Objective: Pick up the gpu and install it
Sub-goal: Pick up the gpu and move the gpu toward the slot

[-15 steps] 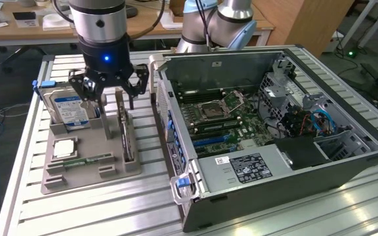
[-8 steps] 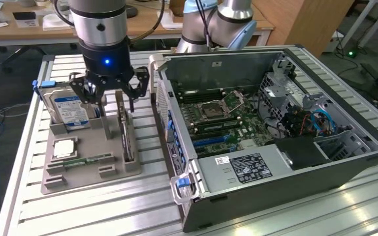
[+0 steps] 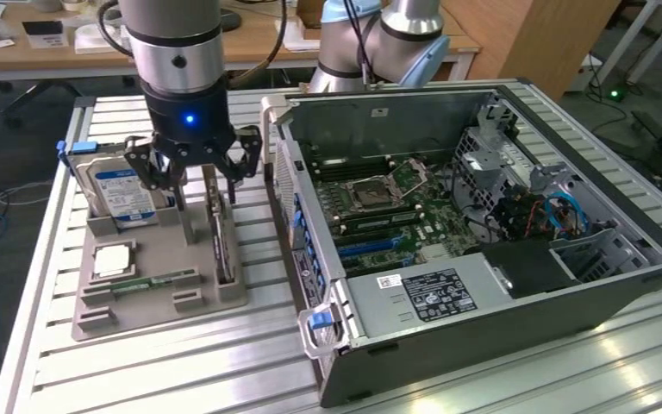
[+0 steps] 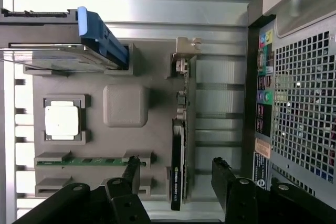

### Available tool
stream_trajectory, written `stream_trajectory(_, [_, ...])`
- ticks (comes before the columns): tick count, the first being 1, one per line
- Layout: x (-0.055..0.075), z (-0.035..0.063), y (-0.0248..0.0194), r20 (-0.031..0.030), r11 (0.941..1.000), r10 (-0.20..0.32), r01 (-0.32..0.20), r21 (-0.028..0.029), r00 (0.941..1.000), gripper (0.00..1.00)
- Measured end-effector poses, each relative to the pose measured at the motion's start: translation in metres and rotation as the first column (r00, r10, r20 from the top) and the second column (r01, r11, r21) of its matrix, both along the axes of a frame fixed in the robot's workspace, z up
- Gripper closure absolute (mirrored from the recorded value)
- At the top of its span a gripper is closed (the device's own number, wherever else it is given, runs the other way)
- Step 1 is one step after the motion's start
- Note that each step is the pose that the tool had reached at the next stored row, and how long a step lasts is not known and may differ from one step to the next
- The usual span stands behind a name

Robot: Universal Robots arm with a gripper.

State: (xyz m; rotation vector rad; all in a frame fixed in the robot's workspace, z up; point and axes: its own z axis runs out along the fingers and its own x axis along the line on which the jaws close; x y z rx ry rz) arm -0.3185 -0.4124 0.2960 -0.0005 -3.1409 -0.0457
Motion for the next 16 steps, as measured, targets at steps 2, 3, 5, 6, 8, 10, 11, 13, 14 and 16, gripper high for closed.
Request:
stream_trajectory(2, [0.000, -0.0037, -0.0001, 0.0000, 1.0000, 0.000, 0.000, -0.0002, 1.0000, 0.34])
stream_trajectory(3, [0.000, -0.0055, -0.0001, 0.0001, 1.0000, 0.000, 0.000, -0.0003, 1.0000, 0.34])
stream_trajectory(5, [0.000, -0.0091, -0.0001, 0.0001, 1.0000, 0.000, 0.000, -0.0007, 1.0000, 0.34])
stream_trajectory(6, [0.000, -0.0109, -0.0001, 0.0001, 1.0000, 0.000, 0.000, -0.0011, 1.0000, 0.34])
stream_trajectory(8, [0.000, -0.0147, -0.0001, 0.0002, 1.0000, 0.000, 0.000, -0.0026, 1.0000, 0.34])
stream_trajectory(10, [0.000, -0.0182, 0.0002, 0.0001, 1.0000, 0.000, 0.000, -0.0055, 1.0000, 0.34])
stream_trajectory(11, [0.000, -0.0200, 0.0006, 0.0000, 1.0000, 0.000, 0.000, -0.0073, 1.0000, 0.34])
stream_trajectory(13, [0.000, -0.0236, 0.0019, 0.0001, 1.0000, 0.000, 0.000, -0.0098, 1.0000, 0.34])
stream_trajectory(14, [0.000, -0.0256, 0.0027, 0.0001, 0.9999, 0.000, 0.000, -0.0116, 1.0000, 0.34])
stream_trajectory(16, [0.000, -0.0292, 0.0037, 0.0001, 0.9999, 0.000, 0.000, -0.0154, 1.0000, 0.34])
